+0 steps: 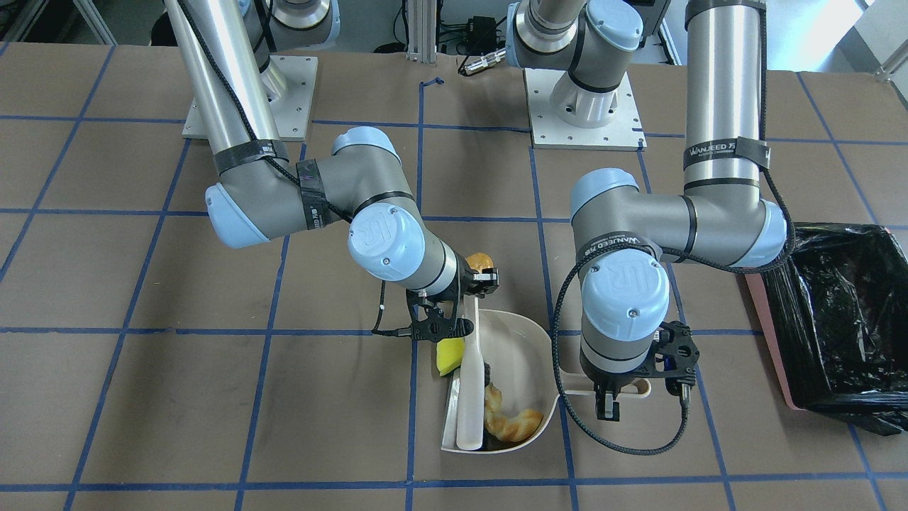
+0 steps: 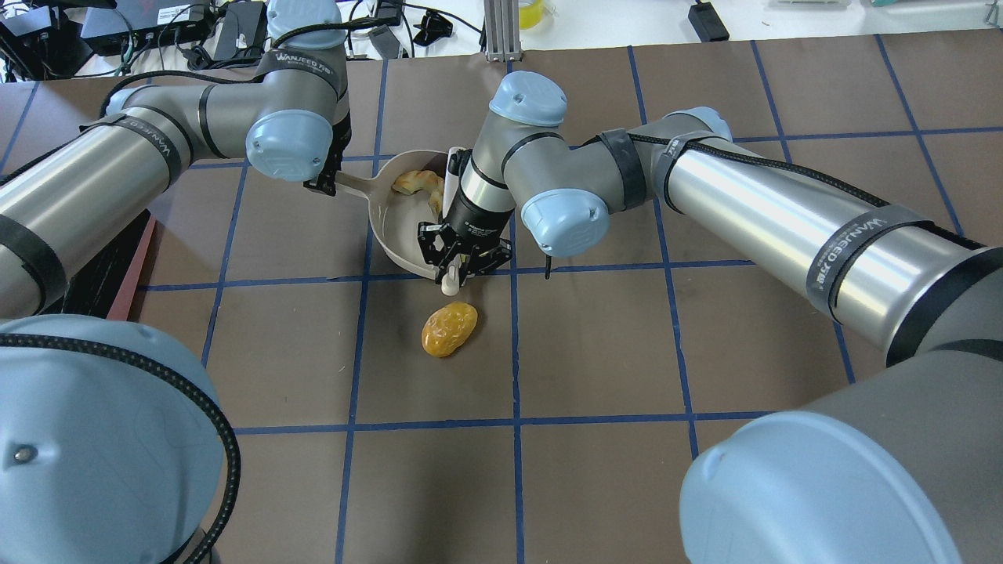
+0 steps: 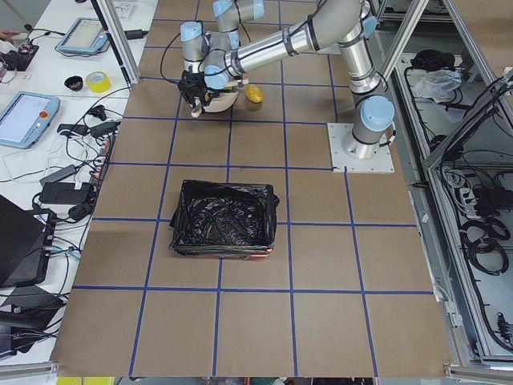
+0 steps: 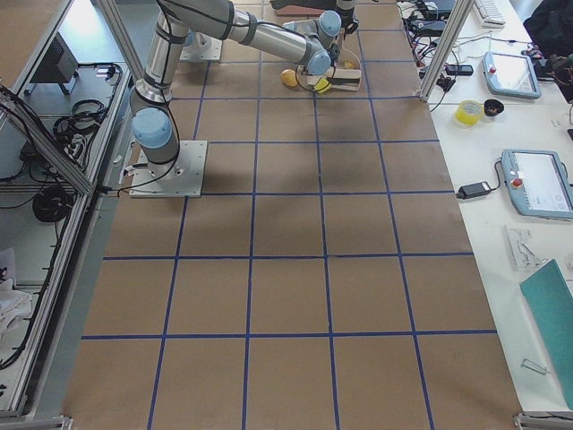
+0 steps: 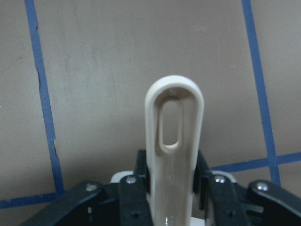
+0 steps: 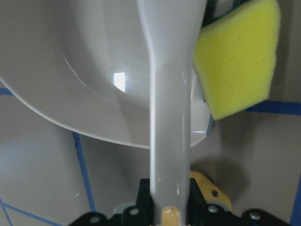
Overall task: Sweep and dump trash into bin
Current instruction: 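Sweep the bread toy and yellow sponge into the dustpan with the right-held brush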
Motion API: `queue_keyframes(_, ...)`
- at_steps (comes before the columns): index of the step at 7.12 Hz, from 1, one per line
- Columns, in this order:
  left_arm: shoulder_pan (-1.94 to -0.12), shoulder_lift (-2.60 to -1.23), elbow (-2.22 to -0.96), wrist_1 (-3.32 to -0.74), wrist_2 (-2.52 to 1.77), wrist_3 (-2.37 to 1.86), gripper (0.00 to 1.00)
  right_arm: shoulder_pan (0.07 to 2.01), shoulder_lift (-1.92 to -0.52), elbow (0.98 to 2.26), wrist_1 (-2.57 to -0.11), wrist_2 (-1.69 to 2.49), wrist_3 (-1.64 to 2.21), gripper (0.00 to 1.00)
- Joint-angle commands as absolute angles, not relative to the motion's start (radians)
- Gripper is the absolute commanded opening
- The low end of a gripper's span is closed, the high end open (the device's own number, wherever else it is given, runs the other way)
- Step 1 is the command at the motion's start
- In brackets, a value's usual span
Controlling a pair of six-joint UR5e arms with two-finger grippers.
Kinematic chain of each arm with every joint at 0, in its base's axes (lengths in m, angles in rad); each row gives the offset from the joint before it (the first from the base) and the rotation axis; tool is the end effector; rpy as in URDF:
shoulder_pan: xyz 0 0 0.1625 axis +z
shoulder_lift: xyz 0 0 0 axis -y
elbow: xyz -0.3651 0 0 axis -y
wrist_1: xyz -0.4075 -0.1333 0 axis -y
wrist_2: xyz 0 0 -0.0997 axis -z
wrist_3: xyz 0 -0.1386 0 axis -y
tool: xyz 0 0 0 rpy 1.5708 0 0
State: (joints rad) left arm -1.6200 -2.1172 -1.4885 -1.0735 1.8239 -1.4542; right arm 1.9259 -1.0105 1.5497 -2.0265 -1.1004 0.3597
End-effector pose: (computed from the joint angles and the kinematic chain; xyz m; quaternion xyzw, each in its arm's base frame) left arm -0.1308 -0.6526 0.1612 -0.6425 0.7557 -0.0982 0.0810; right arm 0.4039 -0.5251 0.1311 0.0120 0.9716 0.1195 0.2039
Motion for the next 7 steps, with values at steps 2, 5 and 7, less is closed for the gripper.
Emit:
queue_keyframes(2, -1.621, -2.117, -1.488, -1.074, 1.824, -1.454, 0.00, 1.899, -1.054, 1.482, -1.831, -1.111, 0.348, 0.00)
queue_keyframes(5, -1.621, -2.114, -1.488, -1.072, 1.824, -1.453, 0.00, 1.829, -1.138, 1.495, -1.718, -1.190, 0.286, 0.00)
queue_keyframes(7, -1.620, -2.112, -1.488, -1.074, 1.822, -1.453, 0.00, 1.827, -1.140, 1.564, -1.684, -1.249, 0.300, 0.00)
